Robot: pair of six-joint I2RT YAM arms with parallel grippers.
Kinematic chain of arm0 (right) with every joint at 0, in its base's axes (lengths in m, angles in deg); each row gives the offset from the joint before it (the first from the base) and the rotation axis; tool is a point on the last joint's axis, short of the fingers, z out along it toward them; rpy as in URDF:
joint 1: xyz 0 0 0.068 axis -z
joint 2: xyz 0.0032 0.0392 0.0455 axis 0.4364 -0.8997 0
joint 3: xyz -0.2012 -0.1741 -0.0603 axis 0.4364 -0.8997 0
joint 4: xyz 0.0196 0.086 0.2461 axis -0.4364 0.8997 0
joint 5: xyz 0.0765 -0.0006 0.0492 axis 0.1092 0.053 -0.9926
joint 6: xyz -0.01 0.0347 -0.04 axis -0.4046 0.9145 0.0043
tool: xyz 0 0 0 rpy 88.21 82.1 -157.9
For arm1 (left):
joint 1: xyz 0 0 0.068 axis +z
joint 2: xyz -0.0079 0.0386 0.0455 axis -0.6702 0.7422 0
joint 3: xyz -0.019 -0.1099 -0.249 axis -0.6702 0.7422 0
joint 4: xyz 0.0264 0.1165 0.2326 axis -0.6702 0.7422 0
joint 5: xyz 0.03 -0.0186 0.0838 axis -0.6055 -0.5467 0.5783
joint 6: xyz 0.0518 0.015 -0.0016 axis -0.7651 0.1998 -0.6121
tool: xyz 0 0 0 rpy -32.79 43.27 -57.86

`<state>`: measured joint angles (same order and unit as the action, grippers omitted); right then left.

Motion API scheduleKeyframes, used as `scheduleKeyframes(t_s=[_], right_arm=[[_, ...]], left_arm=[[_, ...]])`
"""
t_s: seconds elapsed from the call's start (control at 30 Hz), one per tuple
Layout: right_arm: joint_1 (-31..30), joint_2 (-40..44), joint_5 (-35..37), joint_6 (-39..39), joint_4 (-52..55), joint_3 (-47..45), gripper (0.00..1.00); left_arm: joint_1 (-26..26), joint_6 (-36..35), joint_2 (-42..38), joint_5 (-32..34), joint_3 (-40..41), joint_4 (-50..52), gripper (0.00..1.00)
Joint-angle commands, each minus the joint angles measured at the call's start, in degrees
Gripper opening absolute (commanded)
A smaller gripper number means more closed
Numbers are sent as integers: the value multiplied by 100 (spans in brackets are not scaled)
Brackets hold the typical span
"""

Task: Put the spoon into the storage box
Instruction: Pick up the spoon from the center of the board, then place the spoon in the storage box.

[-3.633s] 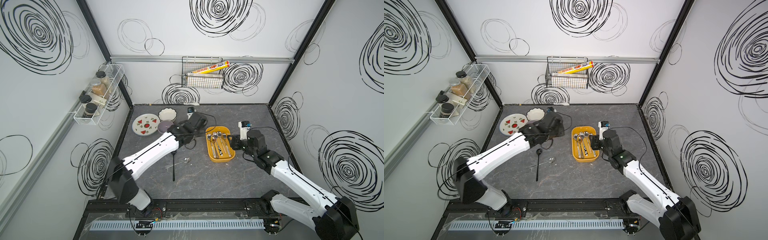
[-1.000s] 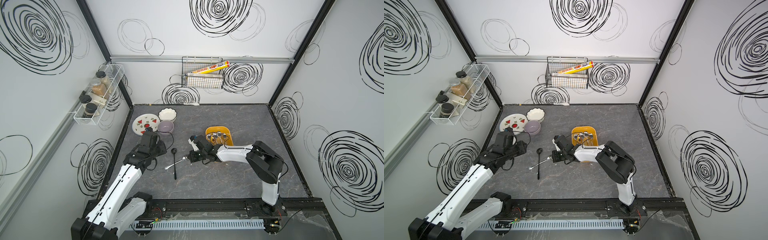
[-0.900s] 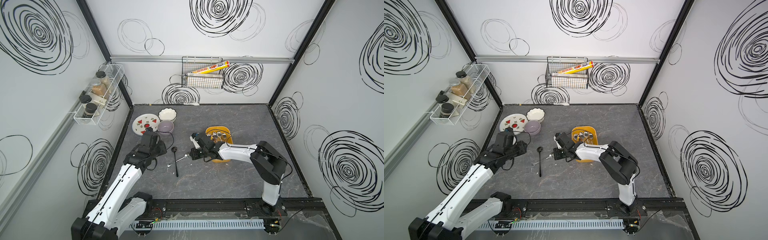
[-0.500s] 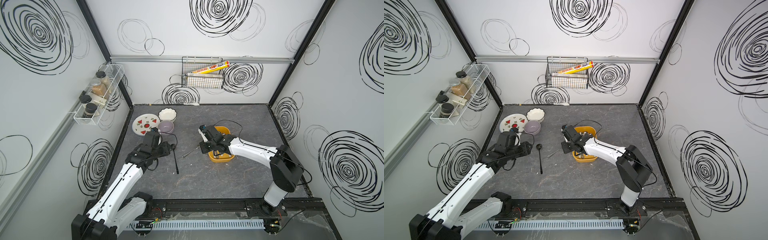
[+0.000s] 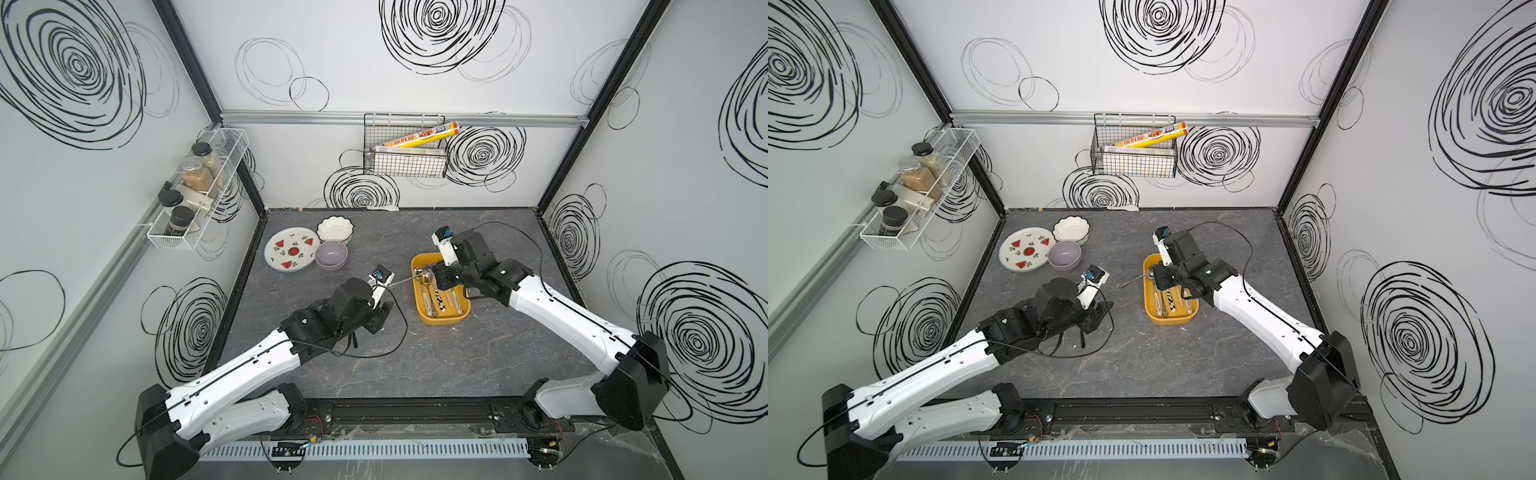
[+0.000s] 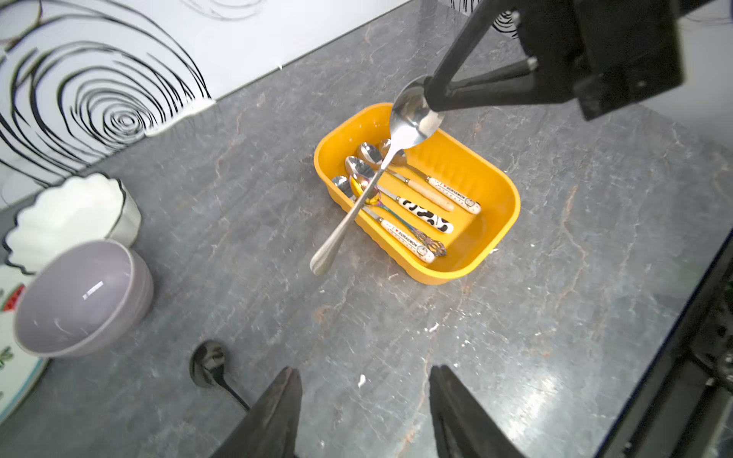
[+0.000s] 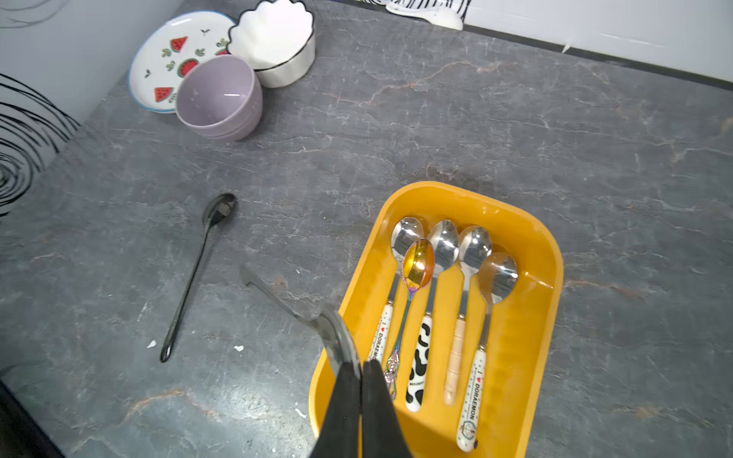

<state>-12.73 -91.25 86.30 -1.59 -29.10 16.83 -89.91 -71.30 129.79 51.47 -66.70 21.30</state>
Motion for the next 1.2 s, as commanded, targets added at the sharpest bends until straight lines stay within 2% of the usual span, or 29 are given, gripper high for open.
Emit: scheduleKeyframes(t_s=[0.0, 0.23, 0.73, 0.9, 1.17], right_arm=[[-19, 133, -555, 10, 362, 2, 0], [-14, 375, -1031, 26, 518, 10, 0], [-15, 571, -1415, -115, 794, 11, 0], [-15, 547, -1440, -106, 780, 10, 0], [-15, 543, -1590, -132, 798, 44, 0]], left_arm=[[-33, -983, 241, 151, -203, -862, 59], [-33, -1660, 830, 4, -310, -1154, 59], [-33, -1939, 1295, -523, -268, -1158, 55], [-41, -1927, 1168, -688, -110, -1208, 54], [-42, -1958, 1405, -359, -179, -1189, 41]])
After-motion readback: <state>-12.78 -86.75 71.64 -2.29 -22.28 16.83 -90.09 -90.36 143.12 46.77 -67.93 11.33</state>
